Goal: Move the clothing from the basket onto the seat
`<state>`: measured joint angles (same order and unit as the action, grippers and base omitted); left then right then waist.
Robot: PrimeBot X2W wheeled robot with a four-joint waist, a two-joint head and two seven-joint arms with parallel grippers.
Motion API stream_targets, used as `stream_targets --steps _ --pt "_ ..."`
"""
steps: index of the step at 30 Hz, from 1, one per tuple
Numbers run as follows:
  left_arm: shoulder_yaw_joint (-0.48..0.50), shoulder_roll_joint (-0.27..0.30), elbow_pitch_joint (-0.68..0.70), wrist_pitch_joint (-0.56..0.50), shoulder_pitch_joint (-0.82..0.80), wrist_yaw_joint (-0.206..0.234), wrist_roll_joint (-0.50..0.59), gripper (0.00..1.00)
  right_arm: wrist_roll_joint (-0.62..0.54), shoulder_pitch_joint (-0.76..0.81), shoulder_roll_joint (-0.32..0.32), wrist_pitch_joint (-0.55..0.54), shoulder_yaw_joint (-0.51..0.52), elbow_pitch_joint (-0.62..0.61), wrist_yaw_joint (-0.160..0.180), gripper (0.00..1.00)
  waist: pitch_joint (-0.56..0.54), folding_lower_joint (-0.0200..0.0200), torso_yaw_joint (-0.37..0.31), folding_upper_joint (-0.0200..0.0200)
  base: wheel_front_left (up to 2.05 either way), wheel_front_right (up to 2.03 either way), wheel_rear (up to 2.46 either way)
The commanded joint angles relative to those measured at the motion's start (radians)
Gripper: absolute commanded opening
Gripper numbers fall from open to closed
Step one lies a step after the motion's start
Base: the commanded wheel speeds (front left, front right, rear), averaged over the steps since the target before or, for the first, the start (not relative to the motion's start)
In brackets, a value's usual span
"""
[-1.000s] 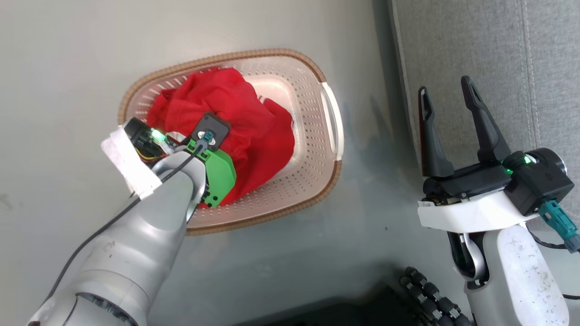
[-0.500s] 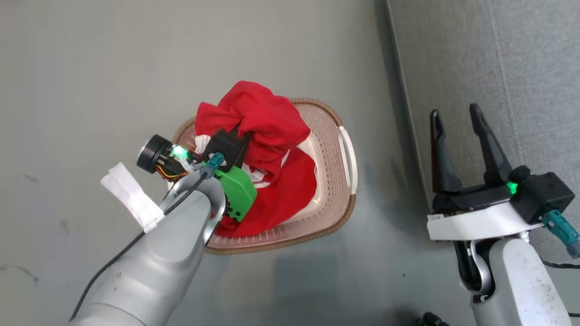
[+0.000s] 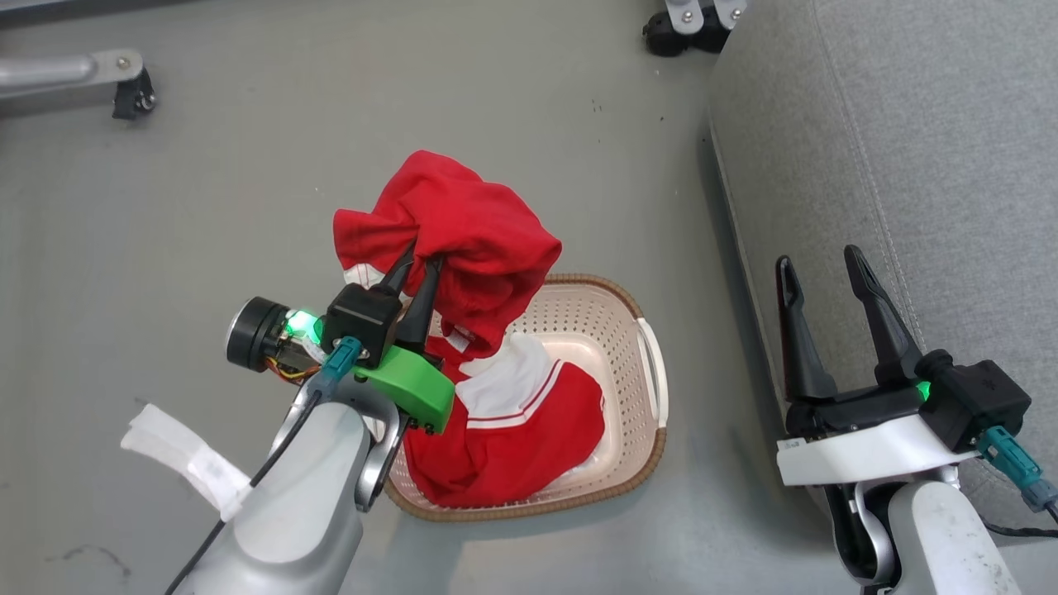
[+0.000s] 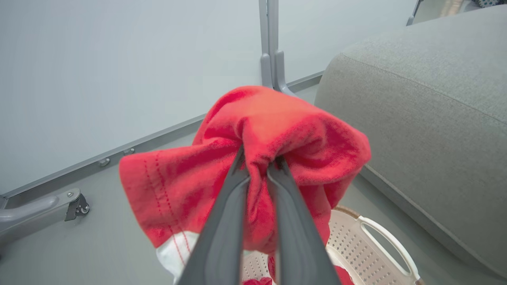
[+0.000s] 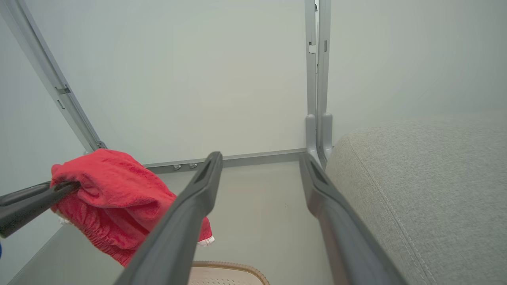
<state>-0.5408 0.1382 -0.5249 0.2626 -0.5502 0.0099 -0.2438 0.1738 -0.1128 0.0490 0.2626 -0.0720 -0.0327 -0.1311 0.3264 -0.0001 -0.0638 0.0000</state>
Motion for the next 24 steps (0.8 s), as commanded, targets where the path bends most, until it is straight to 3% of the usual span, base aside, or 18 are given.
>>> stream_targets --steps 1,13,24 --pt "0.017 0.001 0.03 0.003 0.027 0.009 0.008 0.0 0.004 0.016 0.002 0.003 -0.001 -0.005 0.001 1.0 -0.058 0.0001 0.019 0.0 0.0 0.0 0.0" --pt "0.154 -0.028 0.353 0.002 0.163 -0.004 0.041 0.0 -0.003 0.077 0.002 0.003 0.003 -0.007 0.001 1.0 -0.16 0.0001 0.038 0.0 0.0 0.0 0.0" --pt "0.202 -0.066 0.556 0.002 0.261 -0.071 0.036 0.0 -0.016 0.111 0.002 0.003 0.008 -0.013 0.001 1.0 -0.203 0.0001 0.065 0.0 0.0 0.0 0.0"
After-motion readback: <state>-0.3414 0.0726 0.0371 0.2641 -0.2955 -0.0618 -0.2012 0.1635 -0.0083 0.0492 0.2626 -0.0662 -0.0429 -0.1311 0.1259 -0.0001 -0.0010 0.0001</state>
